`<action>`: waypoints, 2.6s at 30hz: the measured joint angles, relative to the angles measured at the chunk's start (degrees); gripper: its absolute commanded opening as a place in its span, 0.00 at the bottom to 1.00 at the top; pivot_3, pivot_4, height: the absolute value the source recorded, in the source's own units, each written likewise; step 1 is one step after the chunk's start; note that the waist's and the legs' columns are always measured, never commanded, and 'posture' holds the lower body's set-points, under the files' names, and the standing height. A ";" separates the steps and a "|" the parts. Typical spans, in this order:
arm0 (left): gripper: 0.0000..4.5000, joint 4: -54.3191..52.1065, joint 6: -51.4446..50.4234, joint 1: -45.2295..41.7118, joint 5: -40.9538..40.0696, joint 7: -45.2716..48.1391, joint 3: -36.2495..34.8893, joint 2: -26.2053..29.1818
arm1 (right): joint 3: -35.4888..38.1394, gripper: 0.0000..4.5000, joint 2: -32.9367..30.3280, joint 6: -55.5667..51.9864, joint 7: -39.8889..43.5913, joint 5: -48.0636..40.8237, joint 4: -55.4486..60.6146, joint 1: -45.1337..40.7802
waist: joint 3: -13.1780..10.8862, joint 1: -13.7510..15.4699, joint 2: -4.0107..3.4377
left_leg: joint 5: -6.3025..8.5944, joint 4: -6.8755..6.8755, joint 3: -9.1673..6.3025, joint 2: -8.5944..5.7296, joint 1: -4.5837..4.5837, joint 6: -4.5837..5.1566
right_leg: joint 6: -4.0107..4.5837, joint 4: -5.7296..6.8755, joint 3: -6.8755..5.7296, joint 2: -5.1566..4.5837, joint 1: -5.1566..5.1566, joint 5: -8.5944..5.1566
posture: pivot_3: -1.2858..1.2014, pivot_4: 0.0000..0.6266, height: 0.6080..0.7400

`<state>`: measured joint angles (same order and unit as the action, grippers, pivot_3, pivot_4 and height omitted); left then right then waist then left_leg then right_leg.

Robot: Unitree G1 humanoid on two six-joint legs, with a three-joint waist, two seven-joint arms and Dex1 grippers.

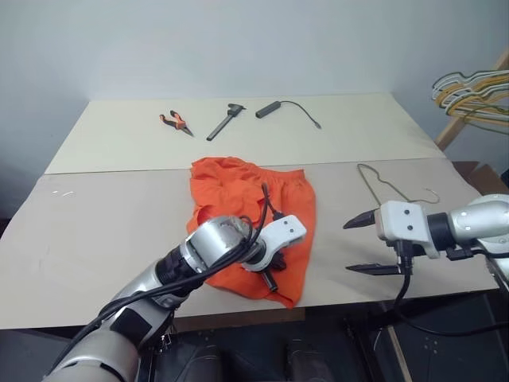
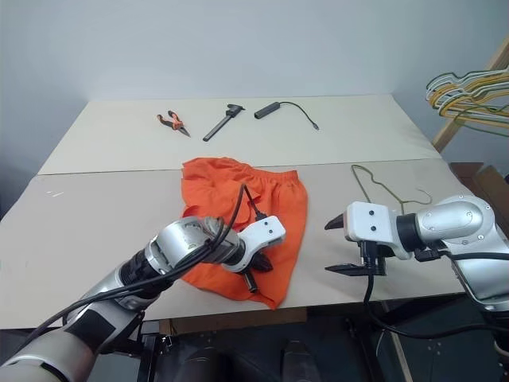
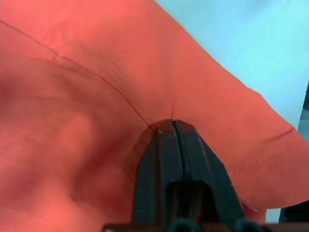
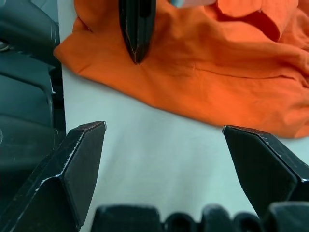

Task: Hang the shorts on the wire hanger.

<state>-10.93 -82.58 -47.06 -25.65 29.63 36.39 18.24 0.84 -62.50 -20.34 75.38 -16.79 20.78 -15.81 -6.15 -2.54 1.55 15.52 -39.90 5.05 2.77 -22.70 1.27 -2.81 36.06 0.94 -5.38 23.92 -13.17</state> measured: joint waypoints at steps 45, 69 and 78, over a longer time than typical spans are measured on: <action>0.01 5.12 -7.09 -3.75 -1.51 -1.29 -0.17 -4.74 | 1.86 1.00 -0.53 -1.34 -2.23 -2.41 1.39 2.35 | 0.10 -0.12 -0.12 | 0.03 0.02 -0.17 -0.09 0.50 0.04 | -0.05 -0.18 0.02 0.02 -0.72 0.00 | 0.47 0.14 1.00; 0.09 -6.77 16.43 2.22 2.93 20.62 4.71 34.24 | 3.00 1.00 -1.36 -2.58 -2.63 -3.82 2.54 5.34 | 0.08 -0.32 -0.12 | 0.03 0.04 0.09 -0.02 0.52 0.04 | -0.03 -0.13 0.05 0.05 -0.66 -0.02 | 0.47 0.17 1.00; 0.36 -8.25 8.87 -0.73 -6.10 26.17 -4.84 25.34 | 3.00 1.00 -1.65 -2.58 -1.89 -4.74 2.45 5.26 | 0.01 0.60 -0.02 | 0.09 -0.05 0.17 -0.05 0.34 0.14 | -0.09 -0.20 -0.03 0.03 -0.61 -0.08 | 0.47 0.18 1.00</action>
<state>-19.18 -73.71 -47.79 -31.75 55.79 31.55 43.58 3.84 -64.14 -22.92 73.48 -21.53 23.23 -10.55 -6.14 -1.93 1.53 15.61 -39.95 5.22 2.73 -22.37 1.41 -2.90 35.86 0.91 -5.35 23.31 -13.25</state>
